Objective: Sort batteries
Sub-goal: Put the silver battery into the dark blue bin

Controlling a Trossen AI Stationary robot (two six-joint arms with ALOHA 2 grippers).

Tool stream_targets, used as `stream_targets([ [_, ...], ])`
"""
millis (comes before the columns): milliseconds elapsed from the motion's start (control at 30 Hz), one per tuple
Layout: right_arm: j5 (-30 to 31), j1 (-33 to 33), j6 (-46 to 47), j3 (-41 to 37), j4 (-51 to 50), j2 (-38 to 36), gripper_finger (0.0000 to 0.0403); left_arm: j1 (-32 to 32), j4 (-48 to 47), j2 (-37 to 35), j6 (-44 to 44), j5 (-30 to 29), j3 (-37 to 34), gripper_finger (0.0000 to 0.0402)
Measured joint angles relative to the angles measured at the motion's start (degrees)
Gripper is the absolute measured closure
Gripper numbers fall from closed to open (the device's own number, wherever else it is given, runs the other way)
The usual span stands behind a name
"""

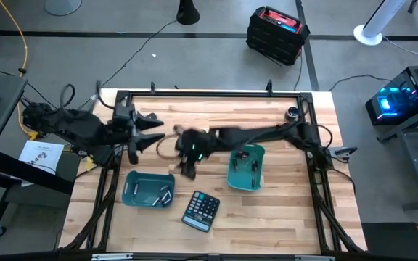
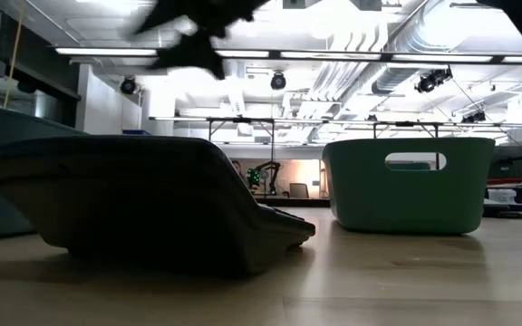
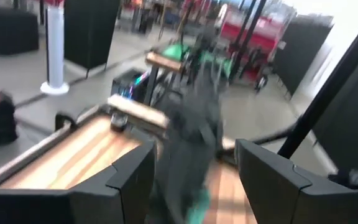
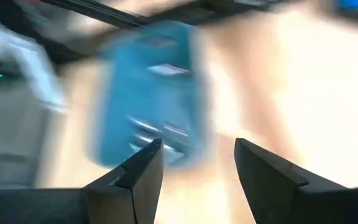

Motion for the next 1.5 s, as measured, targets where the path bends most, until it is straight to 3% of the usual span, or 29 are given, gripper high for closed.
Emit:
stream_targets([
  [200, 9.8, -5.5, -11.7, -2.0, -23.5, -6.4, 0.0211, -2.0, -8.9, 3.6, -4.4, -1.6, -1.2, 0.0193],
  [400, 11.1, -11.8, -11.7, -13.5, -29.2, -20.4, 0.0211, 0.5, -2.6, 7.8, -4.8, -2.5, -10.1, 0.0193],
  [500, 11.8, -13.1, -6.1, -22.1, -28.4, -30.9, 0.0211, 6.3, 4.0, 10.8, -4.1, 5.6, -16.1, 0.0193],
  [633, 13.5, -12.3, 5.4, -33.1, -25.8, -46.0, 0.0211, 18.2, 12.8, 18.1, 3.0, 24.2, -20.7, 0.0193],
  [800, 14.6, -5.9, 23.4, -44.7, -20.8, -61.2, 0.0211, 32.9, 12.3, 32.1, 16.6, 42.3, -16.4, 0.0193],
  [900, 18.7, -0.4, 31.8, -50.2, -16.3, -66.9, 0.0211, 38.6, 4.9, 40.7, 26.3, 43.9, -10.3, 0.0193],
  [1067, 27.0, 7.4, 39.2, -56.4, -7.9, -69.2, 0.0211, 43.9, -7.1, 52.2, 39.8, 39.7, 1.0, 0.0193],
  [1200, 29.4, 9.7, 41.4, -58.4, -3.2, -67.2, 0.0211, 45.4, -10.7, 58.2, 48.6, 36.2, 7.4, 0.0193],
  [1500, 29.5, 10.2, 41.6, -58.8, 3.6, -62.2, 0.0211, 44.7, -12.3, 65.5, 67.4, 36.5, 11.3, 0.0193],
])
